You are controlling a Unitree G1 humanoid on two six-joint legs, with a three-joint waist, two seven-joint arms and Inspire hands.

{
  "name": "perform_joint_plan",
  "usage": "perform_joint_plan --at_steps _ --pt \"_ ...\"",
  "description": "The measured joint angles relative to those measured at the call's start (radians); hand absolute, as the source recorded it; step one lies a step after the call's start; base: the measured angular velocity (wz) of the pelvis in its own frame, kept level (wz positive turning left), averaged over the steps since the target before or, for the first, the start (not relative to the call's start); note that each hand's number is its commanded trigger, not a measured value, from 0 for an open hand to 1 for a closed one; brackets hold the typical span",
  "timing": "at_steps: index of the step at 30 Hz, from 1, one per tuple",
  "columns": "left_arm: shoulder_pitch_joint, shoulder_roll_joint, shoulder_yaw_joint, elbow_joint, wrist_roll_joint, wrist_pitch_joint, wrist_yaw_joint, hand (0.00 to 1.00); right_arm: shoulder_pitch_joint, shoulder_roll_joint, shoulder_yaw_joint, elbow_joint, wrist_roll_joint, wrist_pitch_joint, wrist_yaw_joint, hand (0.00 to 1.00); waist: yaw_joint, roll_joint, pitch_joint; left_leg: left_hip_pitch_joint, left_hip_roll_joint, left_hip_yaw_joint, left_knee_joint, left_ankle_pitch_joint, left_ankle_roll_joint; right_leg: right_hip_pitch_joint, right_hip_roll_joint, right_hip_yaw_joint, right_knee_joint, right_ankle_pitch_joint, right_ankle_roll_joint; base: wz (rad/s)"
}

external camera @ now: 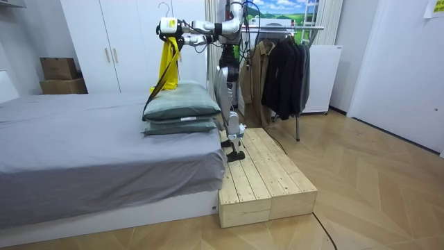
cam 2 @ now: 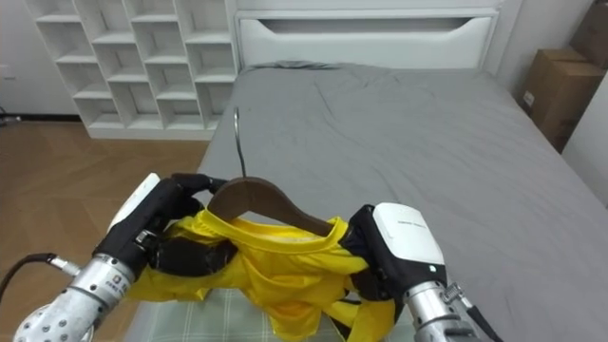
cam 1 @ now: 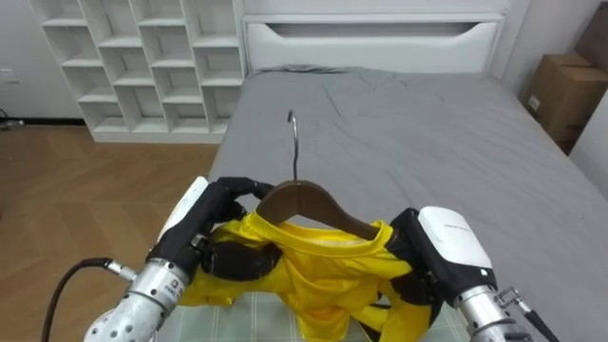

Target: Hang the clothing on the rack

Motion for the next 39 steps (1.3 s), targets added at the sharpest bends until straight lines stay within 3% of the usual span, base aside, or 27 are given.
perform_joint_plan --at_steps 4,7,11,17,22,30,35,39 --pt "0.001 0.001 0.062 0.0 -0.179 -0.003 -0.002 0.0 0.041 -0.003 -0.027 0.001 0.007 -0.001 0.0 1.0 0.005 0.001 -0.0022 0.001 0.0 0.0 0.0 0.0 0.0 0.0 0.0 0.004 0.001 0.0 0.0 0.0" --pt "0.001 0.001 0.127 -0.001 -0.268 -0.003 -0.002 0.0 0.065 -0.003 -0.045 0.001 0.015 0.0 0.001 1.0 0.004 0.005 -0.0048 0.002 0.0 0.002 0.0 0.0 0.0 0.001 0.0 0.007 0.001 0.0 0.0 -0.02" --pt "0.009 0.001 0.158 -0.001 -0.372 -0.003 -0.002 0.0 0.069 -0.003 -0.063 0.001 0.031 0.0 0.003 1.0 0.005 0.012 -0.0105 0.009 0.0 0.005 -0.001 0.0 0.0 0.005 -0.001 0.005 0.001 0.0 0.0 0.0" --pt "0.041 0.001 0.158 -0.001 -0.386 -0.003 -0.003 0.0 0.077 -0.002 -0.063 0.001 0.036 0.015 0.028 1.0 0.008 0.02 -0.0143 0.016 0.005 0.006 -0.001 0.0 0.0 0.004 -0.001 0.006 0.002 0.0 0.0 0.0" --pt "0.058 0.001 0.167 0.0 -0.401 -0.003 -0.009 0.0 0.104 -0.004 -0.076 0.012 0.035 0.068 0.053 1.0 0.022 0.019 -0.0131 0.022 0.0 0.01 -0.005 0.0 0.0 0.007 -0.001 0.015 0.003 -0.002 -0.002 -0.02" --pt "0.062 0.001 0.167 0.0 -0.423 0.002 -0.032 0.0 0.104 -0.004 -0.083 0.007 0.031 0.08 0.064 1.0 0.019 0.016 -0.009 0.008 0.0 0.018 -0.012 0.0 0.0 -0.005 0.0 0.027 0.003 -0.007 -0.003 -0.02" --pt "0.094 0.001 0.167 0.002 -0.422 0.002 -0.036 0.0 0.103 -0.004 -0.083 0.004 0.02 0.093 0.07 1.0 0.016 0.017 -0.0078 0.008 0.0 0.019 -0.01 0.0 0.0 -0.005 -0.002 0.027 0.001 -0.007 -0.003 0.0" --pt "0.103 0.001 0.167 0.007 -0.422 0.002 -0.037 0.0 0.1 -0.004 -0.083 0.002 0.011 0.097 0.07 1.0 0.013 0.021 -0.003 0.005 0.001 0.019 -0.01 0.0 0.0 -0.008 -0.003 0.026 0.001 -0.007 -0.003 0.0"
